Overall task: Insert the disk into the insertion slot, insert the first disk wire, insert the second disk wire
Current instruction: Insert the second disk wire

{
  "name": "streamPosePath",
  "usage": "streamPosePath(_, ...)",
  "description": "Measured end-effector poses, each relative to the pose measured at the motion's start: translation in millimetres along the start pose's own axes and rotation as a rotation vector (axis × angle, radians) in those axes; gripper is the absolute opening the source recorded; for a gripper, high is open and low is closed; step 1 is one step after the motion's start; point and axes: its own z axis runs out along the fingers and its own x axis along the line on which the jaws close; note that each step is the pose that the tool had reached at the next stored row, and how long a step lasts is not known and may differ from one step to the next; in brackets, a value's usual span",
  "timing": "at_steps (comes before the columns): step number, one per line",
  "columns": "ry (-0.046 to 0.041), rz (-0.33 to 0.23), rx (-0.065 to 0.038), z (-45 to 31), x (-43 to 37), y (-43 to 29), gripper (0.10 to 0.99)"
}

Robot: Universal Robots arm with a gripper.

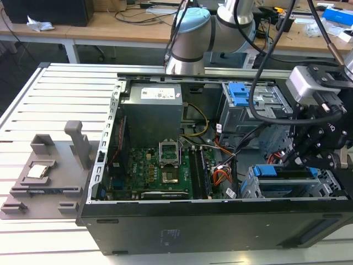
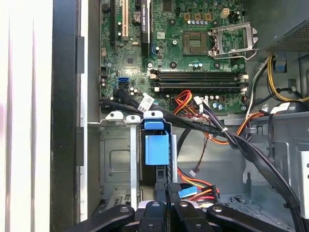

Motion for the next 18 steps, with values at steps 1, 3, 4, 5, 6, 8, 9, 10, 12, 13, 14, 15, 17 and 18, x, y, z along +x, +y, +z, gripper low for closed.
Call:
streamPosePath(1,-0.0011,-0.001,0.000,0.6,1.6,-0.1,0.145)
streamPosePath(3,-0.0023,-0.001,0.000,2.4,2.6,-0.3,0.145)
streamPosePath(4,-0.0013,-0.001,0.000,4.6,3.2,-0.4,0.145)
streamPosePath(5,-0.0009,-0.001,0.000,6.4,3.4,-0.5,0.145)
streamPosePath(6,-0.0007,-0.001,0.000,7.0,3.4,-0.6,0.145)
streamPosePath(8,-0.0007,-0.001,0.000,7.2,3.4,-0.6,0.145)
streamPosePath(9,-0.0006,-0.001,0.000,7.2,3.4,-0.7,0.145)
streamPosePath(10,-0.0001,-0.001,0.000,7.2,3.4,-0.7,0.157)
streamPosePath(12,-0.0039,-0.002,0.000,2.3,3.1,-0.3,0.220)
streamPosePath(13,-0.0018,-0.001,0.000,-3.6,2.9,0.2,0.220)
streamPosePath(14,-0.0006,-0.001,0.000,-11.3,2.6,0.8,0.220)
streamPosePath(15,-0.0008,-0.001,0.000,-16.5,2.3,1.3,0.220)
streamPosePath(17,-0.0011,-0.001,0.000,-25.9,0.9,2.1,0.204)
streamPosePath(18,-0.0010,-0.001,0.000,-30.9,0.3,2.5,0.137)
